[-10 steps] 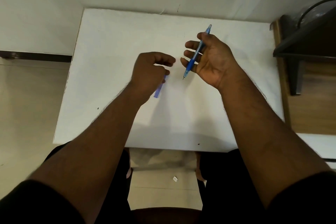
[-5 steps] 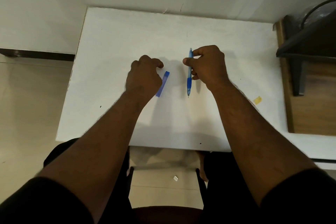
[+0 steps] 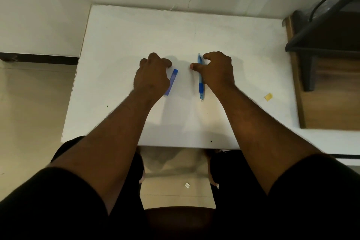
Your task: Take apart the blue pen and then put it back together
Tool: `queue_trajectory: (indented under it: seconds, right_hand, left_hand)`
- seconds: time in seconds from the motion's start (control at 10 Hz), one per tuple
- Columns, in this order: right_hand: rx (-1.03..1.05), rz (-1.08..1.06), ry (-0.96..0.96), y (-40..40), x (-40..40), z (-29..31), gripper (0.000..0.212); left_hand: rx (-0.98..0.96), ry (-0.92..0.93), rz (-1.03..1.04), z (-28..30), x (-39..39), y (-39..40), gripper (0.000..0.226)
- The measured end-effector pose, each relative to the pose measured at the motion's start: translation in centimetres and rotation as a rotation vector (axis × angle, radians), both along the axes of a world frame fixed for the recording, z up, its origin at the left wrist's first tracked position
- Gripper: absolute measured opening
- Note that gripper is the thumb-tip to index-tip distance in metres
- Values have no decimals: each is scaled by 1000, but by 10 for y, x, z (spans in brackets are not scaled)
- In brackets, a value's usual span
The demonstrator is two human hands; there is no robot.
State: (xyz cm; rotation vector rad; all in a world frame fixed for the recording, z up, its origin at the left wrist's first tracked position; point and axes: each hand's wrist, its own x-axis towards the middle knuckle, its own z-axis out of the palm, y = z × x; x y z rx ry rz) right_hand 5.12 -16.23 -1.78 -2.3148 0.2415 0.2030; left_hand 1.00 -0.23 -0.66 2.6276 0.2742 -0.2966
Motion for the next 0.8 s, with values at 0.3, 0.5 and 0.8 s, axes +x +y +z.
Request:
queue_trajectory:
  seconds: [0.3,0.5,0.8]
  right_hand:
    - [-14,-114,-34,-15,-17,-6,41]
    - [-83,-45,37,-17,-4,-10,23]
    - [-202,22,308,-12,-2,33,26]
  left_hand:
    - [237,-210,-140,-24,-42,13,50]
    - [324,-84,-185,-12,-3,16,52]
    - [273,156,-276,23,14,21,44]
